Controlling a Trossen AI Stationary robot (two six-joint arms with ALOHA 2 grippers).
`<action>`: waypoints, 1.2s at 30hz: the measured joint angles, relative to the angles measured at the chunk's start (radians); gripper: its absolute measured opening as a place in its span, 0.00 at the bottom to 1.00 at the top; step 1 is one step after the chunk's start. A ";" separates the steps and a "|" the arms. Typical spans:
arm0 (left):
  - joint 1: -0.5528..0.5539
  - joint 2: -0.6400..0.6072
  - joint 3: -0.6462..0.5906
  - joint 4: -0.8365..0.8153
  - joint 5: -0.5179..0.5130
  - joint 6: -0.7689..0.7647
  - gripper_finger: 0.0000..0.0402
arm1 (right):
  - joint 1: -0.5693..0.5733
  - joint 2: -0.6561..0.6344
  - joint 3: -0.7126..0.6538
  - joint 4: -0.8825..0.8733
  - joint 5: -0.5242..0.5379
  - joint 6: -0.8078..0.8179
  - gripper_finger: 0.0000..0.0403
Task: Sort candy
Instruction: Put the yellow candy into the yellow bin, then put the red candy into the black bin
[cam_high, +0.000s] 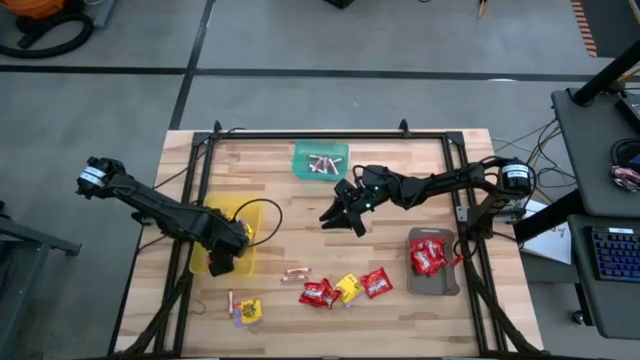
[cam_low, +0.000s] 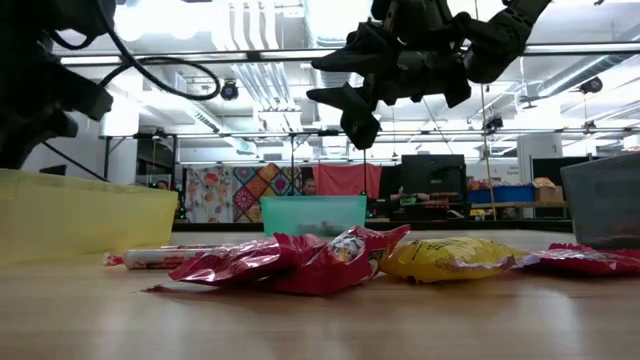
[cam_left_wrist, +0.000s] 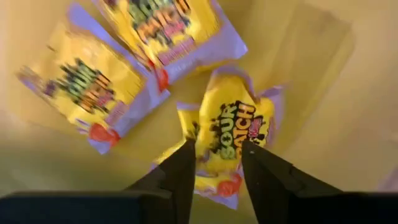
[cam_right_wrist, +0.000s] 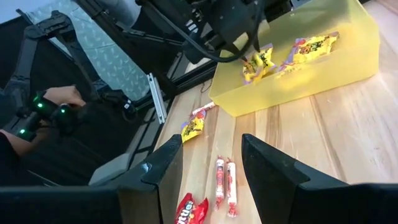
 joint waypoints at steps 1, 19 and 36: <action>0.000 0.000 0.004 -0.002 -0.017 0.003 0.30 | 0.000 0.000 0.002 -0.008 0.000 0.002 0.39; -0.124 -0.012 0.117 0.489 -0.511 0.230 0.30 | 0.147 0.002 0.336 -1.122 0.510 -0.230 0.39; -0.142 0.063 0.058 0.854 -0.551 0.460 0.29 | 0.454 0.006 0.328 -1.426 0.491 -0.298 0.32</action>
